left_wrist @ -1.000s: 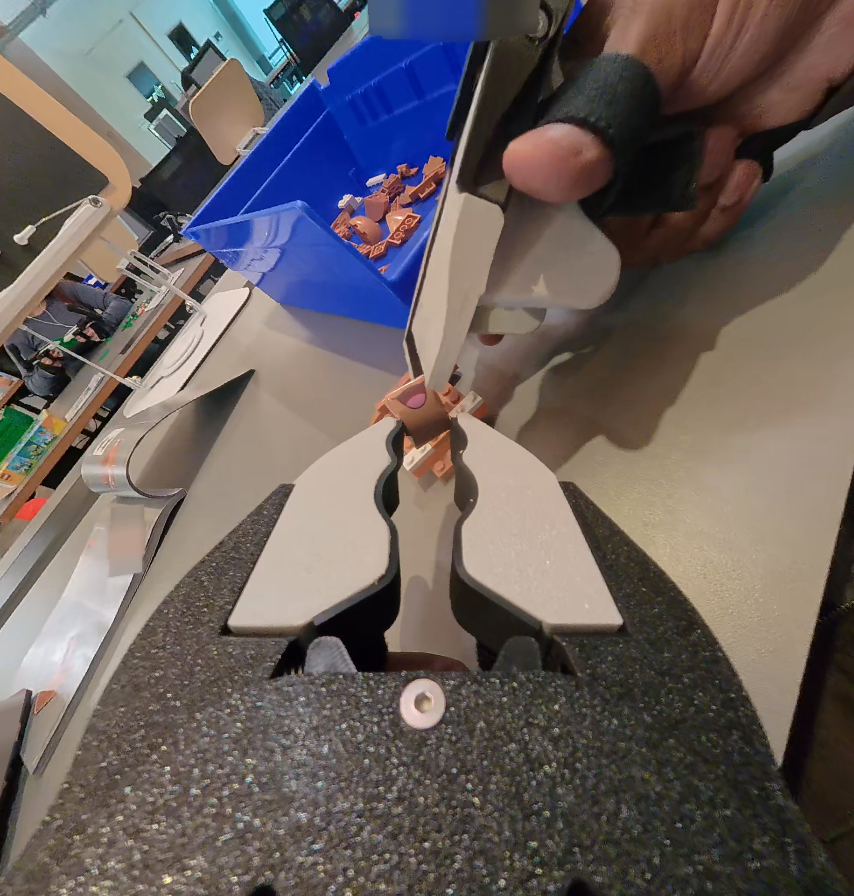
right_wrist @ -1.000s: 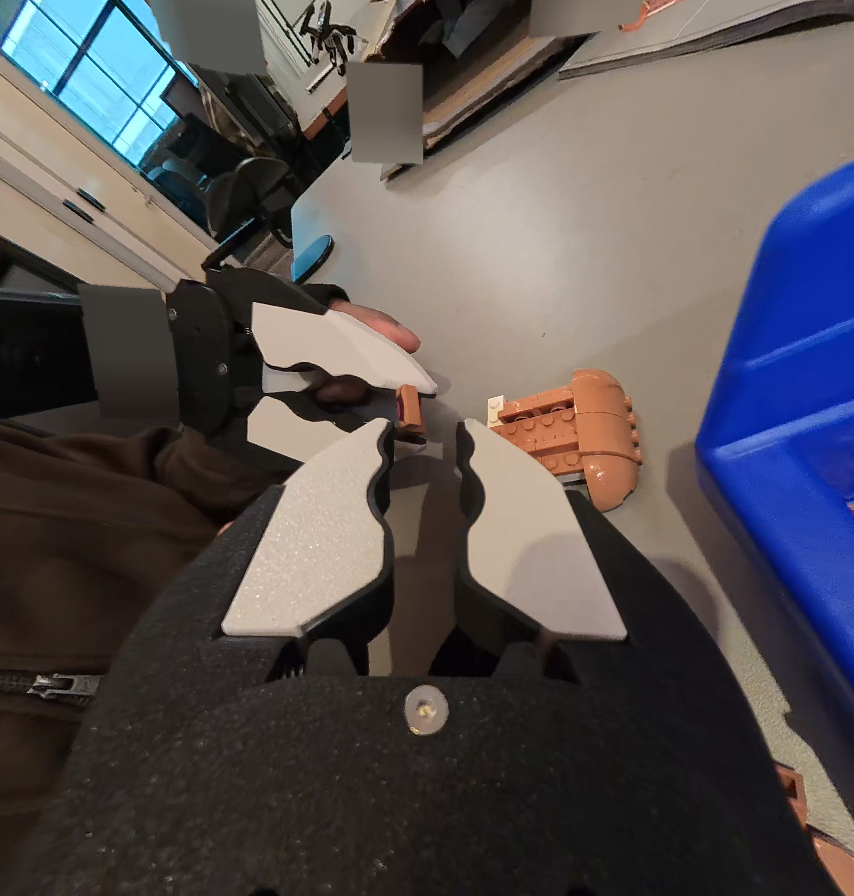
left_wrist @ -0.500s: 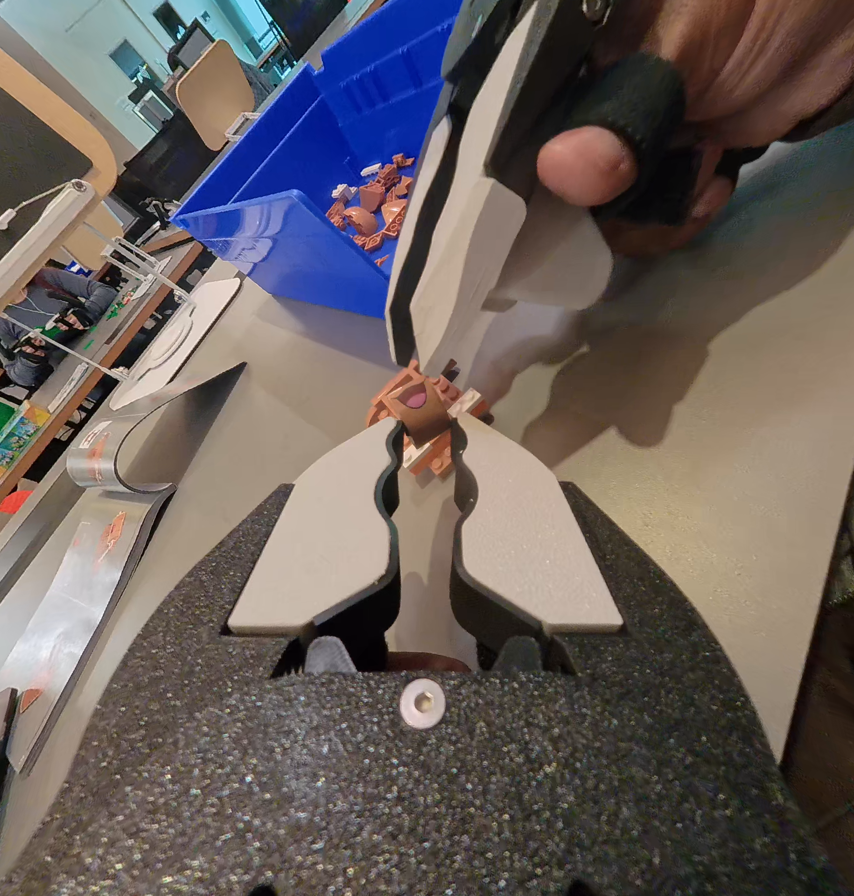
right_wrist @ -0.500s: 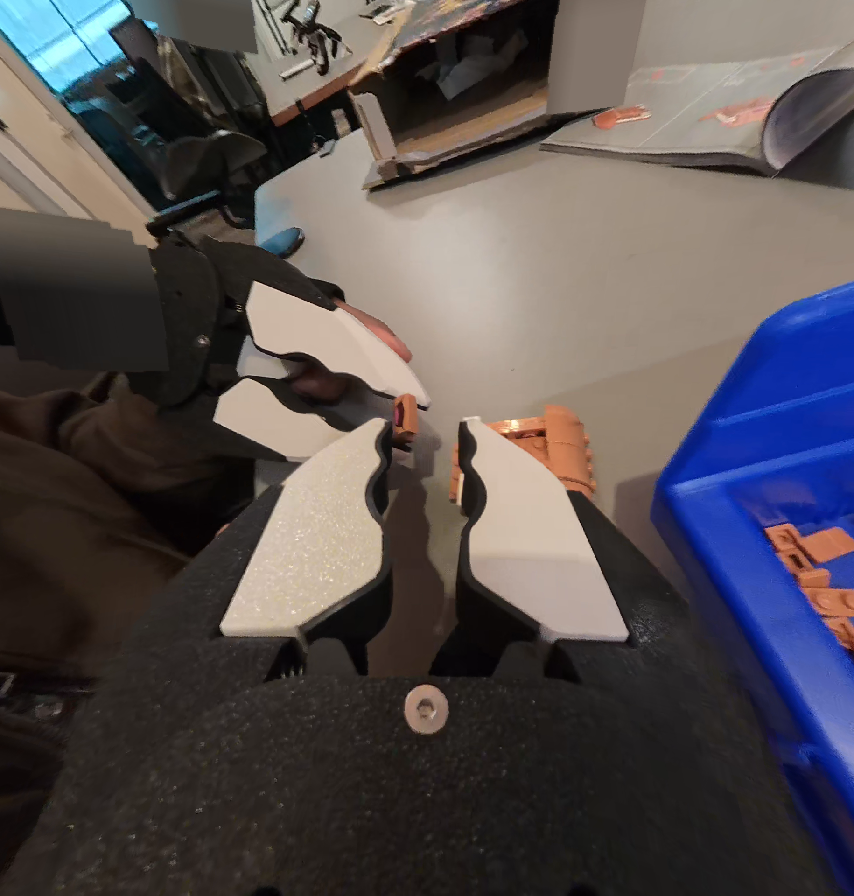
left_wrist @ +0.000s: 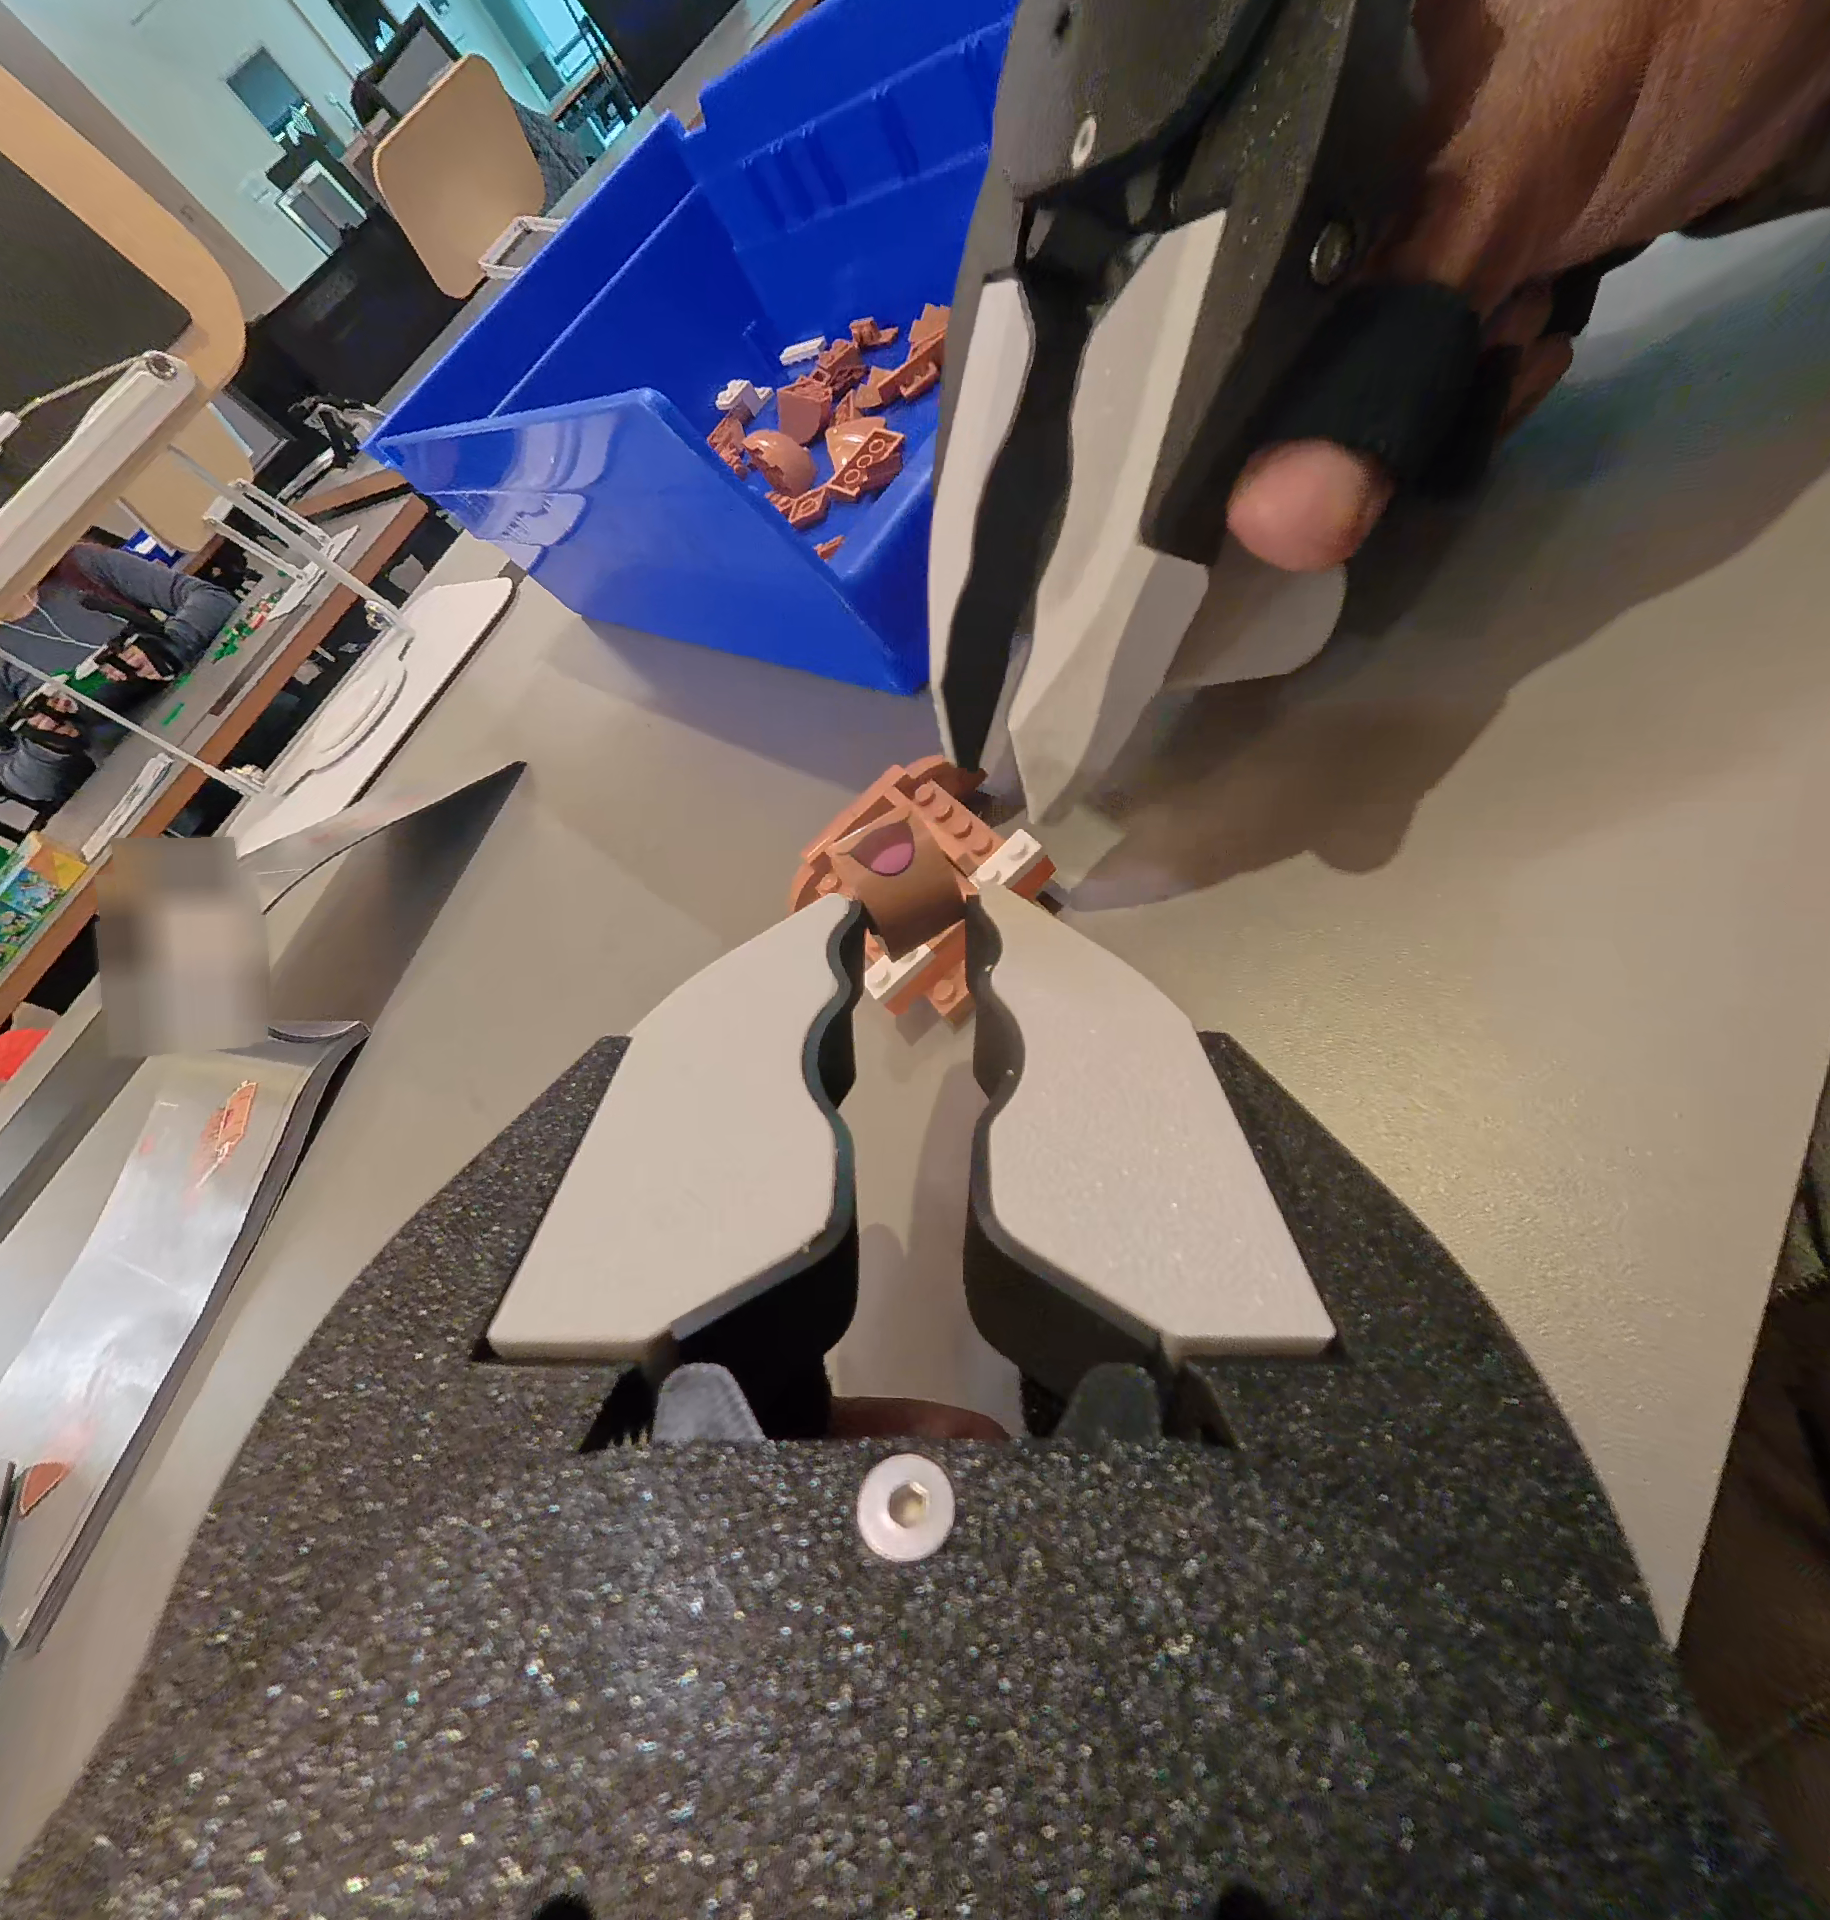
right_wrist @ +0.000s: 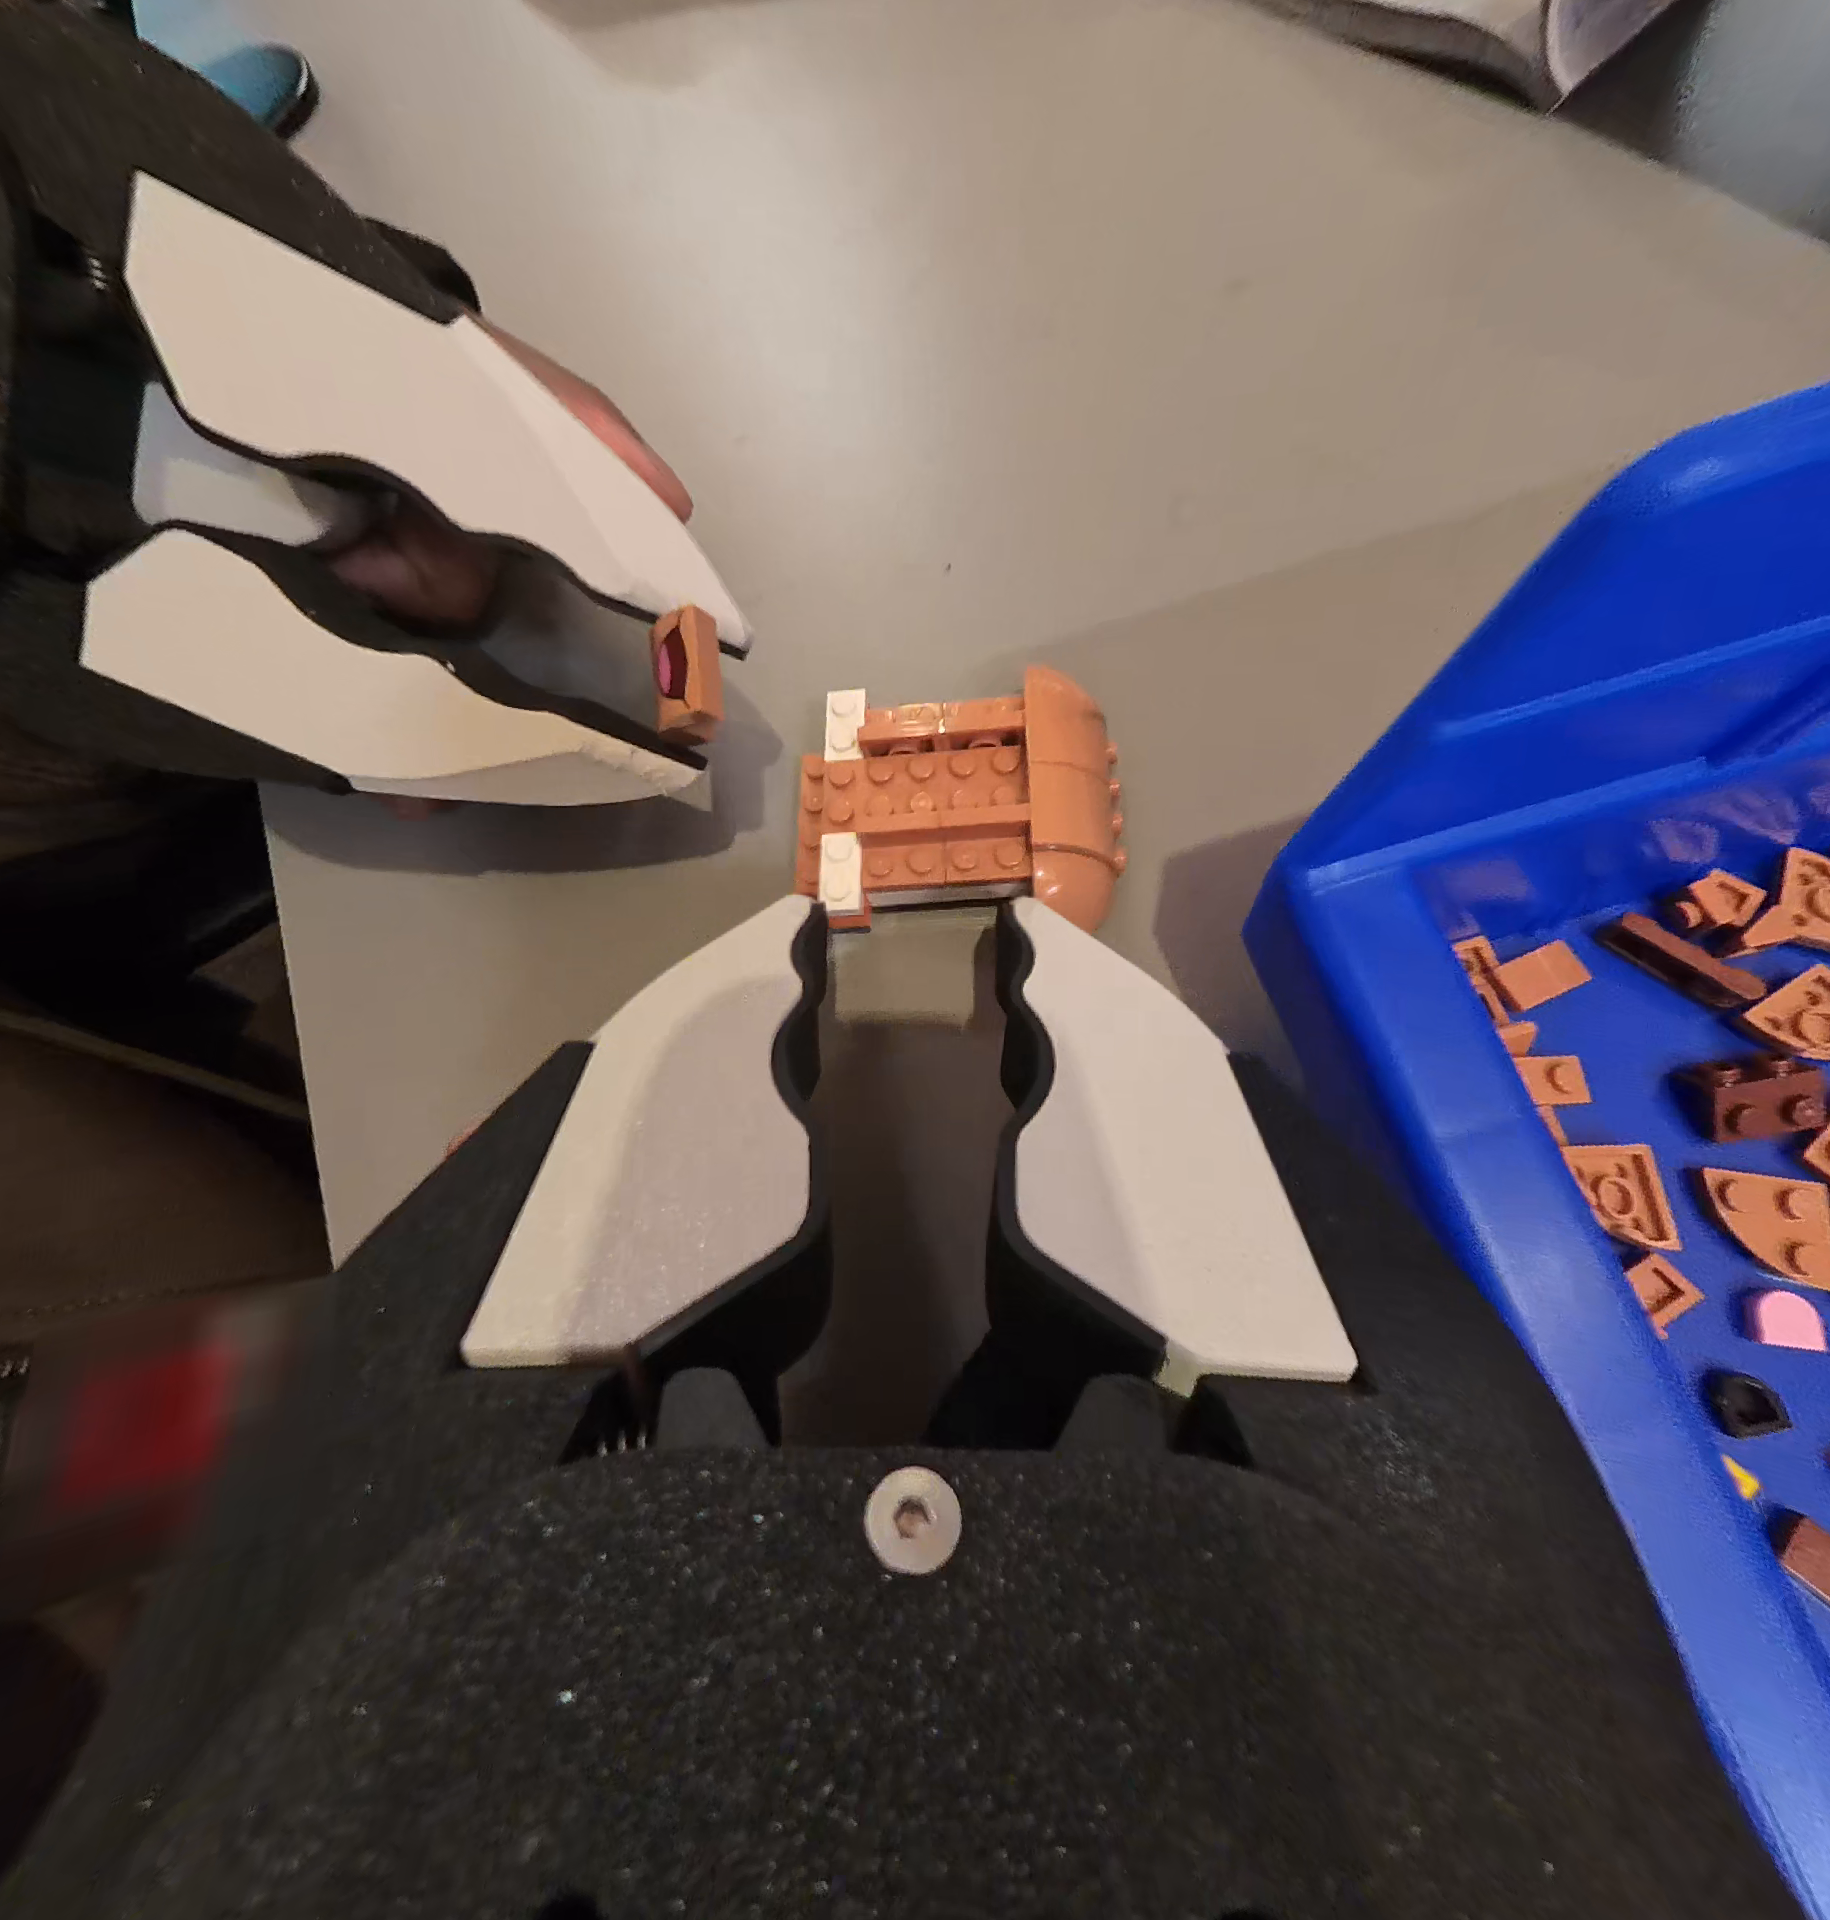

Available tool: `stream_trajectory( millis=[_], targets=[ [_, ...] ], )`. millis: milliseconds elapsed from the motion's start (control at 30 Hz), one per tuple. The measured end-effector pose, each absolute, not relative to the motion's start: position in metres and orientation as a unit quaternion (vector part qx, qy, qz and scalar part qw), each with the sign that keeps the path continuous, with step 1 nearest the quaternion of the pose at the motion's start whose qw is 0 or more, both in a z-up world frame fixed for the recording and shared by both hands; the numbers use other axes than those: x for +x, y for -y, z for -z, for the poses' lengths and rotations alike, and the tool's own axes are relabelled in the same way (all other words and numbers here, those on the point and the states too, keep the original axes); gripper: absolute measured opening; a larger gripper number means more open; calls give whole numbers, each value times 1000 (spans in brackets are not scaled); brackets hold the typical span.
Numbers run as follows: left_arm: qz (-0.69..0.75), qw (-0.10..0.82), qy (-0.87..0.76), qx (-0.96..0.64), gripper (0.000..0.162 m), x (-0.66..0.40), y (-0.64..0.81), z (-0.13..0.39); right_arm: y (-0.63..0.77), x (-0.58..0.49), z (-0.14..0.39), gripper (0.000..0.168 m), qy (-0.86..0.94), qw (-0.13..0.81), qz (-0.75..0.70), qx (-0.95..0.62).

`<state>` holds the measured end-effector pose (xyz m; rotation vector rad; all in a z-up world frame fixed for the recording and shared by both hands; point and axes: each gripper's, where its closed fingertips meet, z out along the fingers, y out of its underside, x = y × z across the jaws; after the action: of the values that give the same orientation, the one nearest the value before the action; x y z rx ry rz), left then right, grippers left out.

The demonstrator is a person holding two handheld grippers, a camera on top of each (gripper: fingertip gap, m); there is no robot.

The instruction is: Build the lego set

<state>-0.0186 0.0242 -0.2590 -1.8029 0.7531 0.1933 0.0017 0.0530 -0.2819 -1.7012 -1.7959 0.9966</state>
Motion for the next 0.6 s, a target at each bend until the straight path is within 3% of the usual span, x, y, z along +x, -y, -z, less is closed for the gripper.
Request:
stream_trajectory(
  millis=[600],
  targets=[
    [-54, 528, -317, -786, 18, -30, -18, 266, -18, -3, 283, 27, 688, 170, -397, -583]
  ],
)
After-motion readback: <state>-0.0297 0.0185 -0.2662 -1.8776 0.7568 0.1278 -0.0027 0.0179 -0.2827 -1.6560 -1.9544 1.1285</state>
